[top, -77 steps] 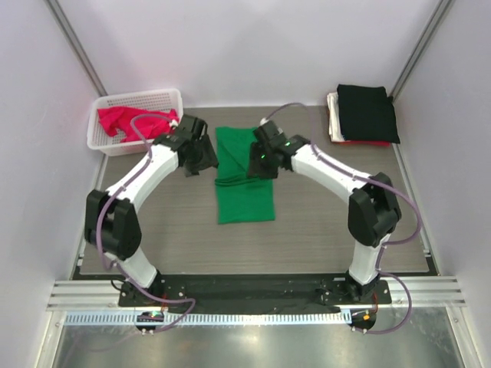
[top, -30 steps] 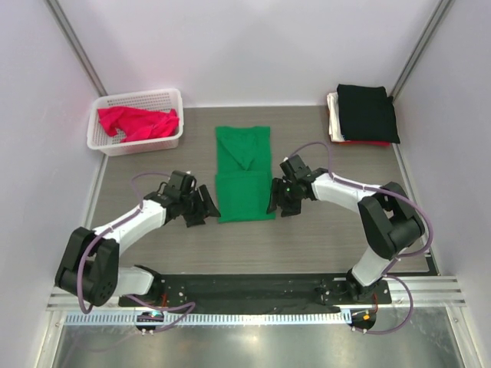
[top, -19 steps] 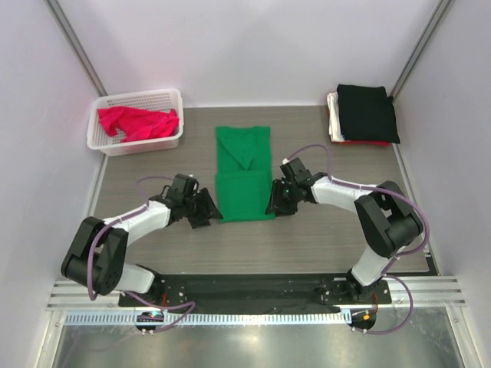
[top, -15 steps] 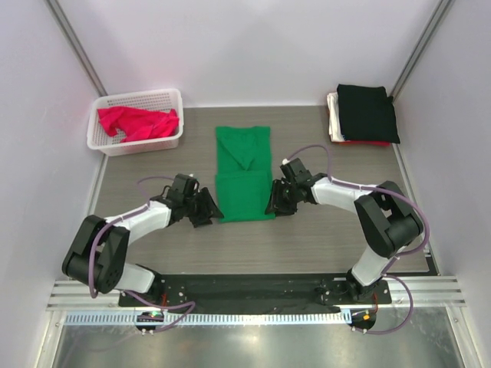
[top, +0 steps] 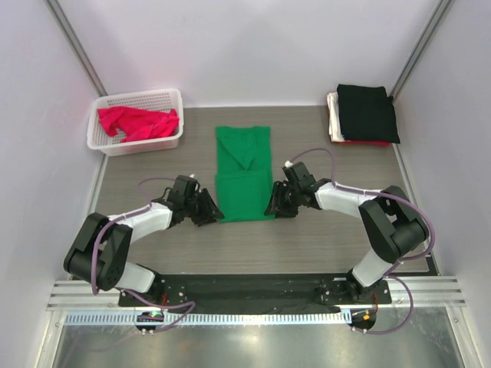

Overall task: Fold and stack the t-shirts
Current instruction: Fold the tshirt

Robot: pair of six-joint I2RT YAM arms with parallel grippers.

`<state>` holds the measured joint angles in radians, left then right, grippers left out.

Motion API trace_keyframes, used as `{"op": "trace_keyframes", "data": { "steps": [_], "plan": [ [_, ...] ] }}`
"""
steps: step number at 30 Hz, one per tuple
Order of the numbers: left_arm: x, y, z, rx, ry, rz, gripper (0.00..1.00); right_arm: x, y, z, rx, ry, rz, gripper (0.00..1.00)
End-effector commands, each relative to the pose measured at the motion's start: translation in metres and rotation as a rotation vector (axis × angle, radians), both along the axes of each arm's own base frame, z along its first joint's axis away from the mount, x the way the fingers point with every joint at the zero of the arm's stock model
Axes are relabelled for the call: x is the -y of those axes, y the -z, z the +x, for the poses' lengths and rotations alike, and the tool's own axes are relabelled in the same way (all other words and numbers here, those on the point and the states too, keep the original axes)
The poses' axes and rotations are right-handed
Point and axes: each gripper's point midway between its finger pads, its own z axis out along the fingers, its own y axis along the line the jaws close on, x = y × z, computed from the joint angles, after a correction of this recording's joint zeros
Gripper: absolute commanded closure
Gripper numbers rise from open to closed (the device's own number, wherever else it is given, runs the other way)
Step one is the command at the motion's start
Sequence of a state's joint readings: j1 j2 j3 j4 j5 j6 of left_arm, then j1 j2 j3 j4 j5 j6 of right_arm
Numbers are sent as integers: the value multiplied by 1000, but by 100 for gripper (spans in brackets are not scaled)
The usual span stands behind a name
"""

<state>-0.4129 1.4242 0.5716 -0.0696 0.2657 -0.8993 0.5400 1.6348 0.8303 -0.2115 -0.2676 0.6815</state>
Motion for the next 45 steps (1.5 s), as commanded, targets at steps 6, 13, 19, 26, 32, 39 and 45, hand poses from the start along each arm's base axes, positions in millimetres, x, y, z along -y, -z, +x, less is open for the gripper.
{"op": "trace_keyframes", "data": {
  "steps": [6, 13, 19, 26, 32, 39, 45],
  "plan": [
    [5, 11, -5, -15, 11, -12, 65, 19, 22, -25, -74, 7, -71, 57],
    [5, 12, -3, -15, -3, -10, 80, 19, 24, -27, -81, 10, -68, 71],
    [5, 6, -1, 2, -16, -16, 100, 19, 21, -29, -82, 15, -56, 90],
    [-2, -23, -25, -5, -39, 6, 100, 20, -4, -46, -85, 22, -17, 99],
    [-5, -62, -60, 14, -32, 9, 100, 13, -43, -76, -62, 10, -19, 99],
    [-19, -111, -88, 53, -42, 36, 100, 13, -89, -103, -31, 44, -54, 99],
    [-40, -146, -74, 154, -60, 154, 100, 30, -133, -74, 96, 94, -163, 99]
  ]
}}
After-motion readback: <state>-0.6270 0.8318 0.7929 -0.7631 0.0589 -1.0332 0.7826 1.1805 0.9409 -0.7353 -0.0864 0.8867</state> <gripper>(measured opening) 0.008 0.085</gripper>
